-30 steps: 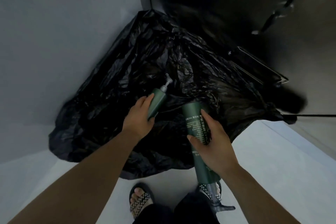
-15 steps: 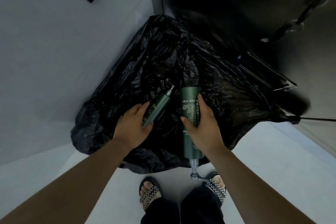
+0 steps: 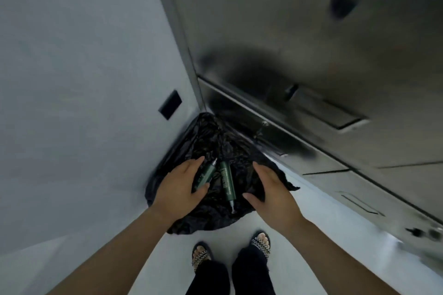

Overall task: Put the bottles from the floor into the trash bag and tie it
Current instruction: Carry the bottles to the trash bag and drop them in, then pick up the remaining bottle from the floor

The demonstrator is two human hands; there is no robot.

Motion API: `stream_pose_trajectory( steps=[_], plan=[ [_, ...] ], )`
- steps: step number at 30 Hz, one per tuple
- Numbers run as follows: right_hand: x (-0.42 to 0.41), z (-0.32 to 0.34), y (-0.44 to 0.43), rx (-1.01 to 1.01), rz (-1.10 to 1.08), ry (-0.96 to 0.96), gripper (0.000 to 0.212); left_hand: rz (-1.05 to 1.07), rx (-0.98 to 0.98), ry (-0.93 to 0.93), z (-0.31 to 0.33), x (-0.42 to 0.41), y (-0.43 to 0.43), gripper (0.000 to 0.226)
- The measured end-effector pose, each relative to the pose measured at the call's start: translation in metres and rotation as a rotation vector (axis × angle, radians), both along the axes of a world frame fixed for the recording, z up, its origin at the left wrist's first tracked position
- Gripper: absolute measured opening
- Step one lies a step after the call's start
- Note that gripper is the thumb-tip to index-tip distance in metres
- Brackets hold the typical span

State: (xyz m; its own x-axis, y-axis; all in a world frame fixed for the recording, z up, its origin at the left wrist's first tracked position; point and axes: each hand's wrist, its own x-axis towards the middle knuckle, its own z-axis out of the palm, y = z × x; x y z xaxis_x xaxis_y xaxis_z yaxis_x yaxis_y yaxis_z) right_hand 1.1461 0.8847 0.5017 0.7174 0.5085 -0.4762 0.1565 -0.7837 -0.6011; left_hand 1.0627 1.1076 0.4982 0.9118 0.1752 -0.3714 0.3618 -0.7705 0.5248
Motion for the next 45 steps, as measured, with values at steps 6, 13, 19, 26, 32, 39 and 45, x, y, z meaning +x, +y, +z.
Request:
stream_pose_trajectory(
  steps=[6,13,19,26,32,39,45],
  plan=[
    [-0.034,0.187,-0.030,0.147,-0.104,-0.185,0.072,-0.076,-0.104,-0.240,0.181,0.004,-0.028,0.067],
    [-0.117,0.299,-0.067,0.136,-0.353,-0.400,0.072,-0.247,-0.214,-0.400,0.286,-0.032,-0.060,0.068],
    [-0.211,0.340,-0.111,0.102,-0.628,-0.533,0.070,-0.564,-0.236,-0.474,0.330,-0.058,-0.121,0.049],
    [-0.350,0.356,-0.199,-0.041,-1.062,-0.561,0.069,-1.061,-0.241,-0.400,0.356,-0.095,-0.243,0.056],
    [-0.473,0.353,-0.270,-0.149,-1.397,-0.539,0.069,-1.466,-0.179,-0.363,0.365,-0.168,-0.380,0.058],
    [-0.643,0.349,-0.368,-0.266,-1.688,-0.463,0.069,-1.822,-0.180,-0.395,0.357,-0.318,-0.564,0.062],
    [-0.771,0.346,-0.432,-0.377,-1.923,-0.359,0.068,-2.087,-0.154,-0.383,0.349,-0.442,-0.684,0.061]
  ],
)
